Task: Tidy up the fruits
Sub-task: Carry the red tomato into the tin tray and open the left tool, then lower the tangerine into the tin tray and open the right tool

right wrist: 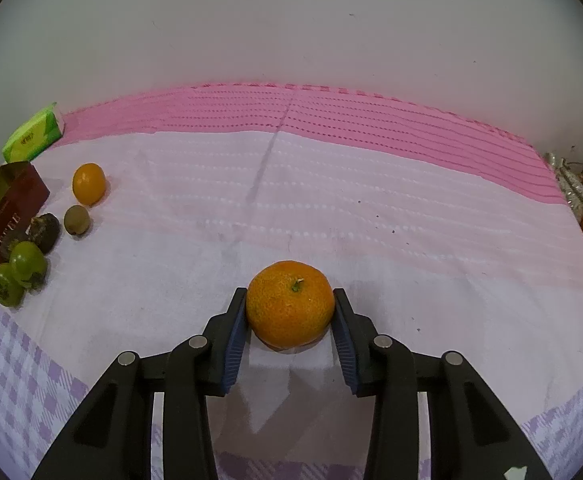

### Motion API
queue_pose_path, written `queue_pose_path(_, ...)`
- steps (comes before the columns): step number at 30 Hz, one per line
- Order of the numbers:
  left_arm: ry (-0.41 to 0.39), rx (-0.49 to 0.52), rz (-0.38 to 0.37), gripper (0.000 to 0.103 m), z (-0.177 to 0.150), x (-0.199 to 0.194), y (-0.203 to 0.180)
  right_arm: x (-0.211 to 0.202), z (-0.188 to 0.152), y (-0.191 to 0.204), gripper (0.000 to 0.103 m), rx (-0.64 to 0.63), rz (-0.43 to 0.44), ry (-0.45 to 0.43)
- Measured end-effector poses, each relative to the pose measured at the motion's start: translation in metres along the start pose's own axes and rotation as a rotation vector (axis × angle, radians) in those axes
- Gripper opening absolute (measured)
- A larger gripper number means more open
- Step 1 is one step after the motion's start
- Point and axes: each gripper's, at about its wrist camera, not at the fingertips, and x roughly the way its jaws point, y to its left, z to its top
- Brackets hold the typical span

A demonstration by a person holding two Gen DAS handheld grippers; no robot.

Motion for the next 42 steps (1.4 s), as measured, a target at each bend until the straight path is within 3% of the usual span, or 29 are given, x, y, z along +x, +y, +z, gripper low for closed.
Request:
queue_pose_path(5, -0.067, 0.006, -0.005, 0.066, -0.004, -0.023, 0.005, -0.015, 0.002, 0.012, 0.037, -0.002, 0.014, -0.004)
queue_pose_path(10, -0.133, 0.004, 0.029, 0.07, -0.009, -0.045, 0.015, -0.04, 0.015, 0.05, 0.037, -0.041, 0.112, -0.035)
queue_pose_path(16, -0.175, -0.016, 0.09, 0.074, -0.022, -0.063, 0.038, -0.071, 0.028, 0.124, 0.037, -0.142, 0.295, -0.064)
queue_pose_path(23, -0.152, -0.092, 0.123, 0.075, -0.041, -0.069, 0.066, -0.089, 0.027, 0.222, 0.037, -0.296, 0.46, -0.047)
queue_pose_path(32, -0.138, -0.192, 0.138, 0.075, -0.049, -0.07, 0.093, -0.072, 0.01, 0.303, 0.037, -0.451, 0.491, 0.011)
queue_pose_path(42, -0.144, -0.197, 0.134, 0.075, -0.049, -0.07, 0.093, -0.057, 0.01, 0.328, 0.037, -0.531, 0.443, 0.023)
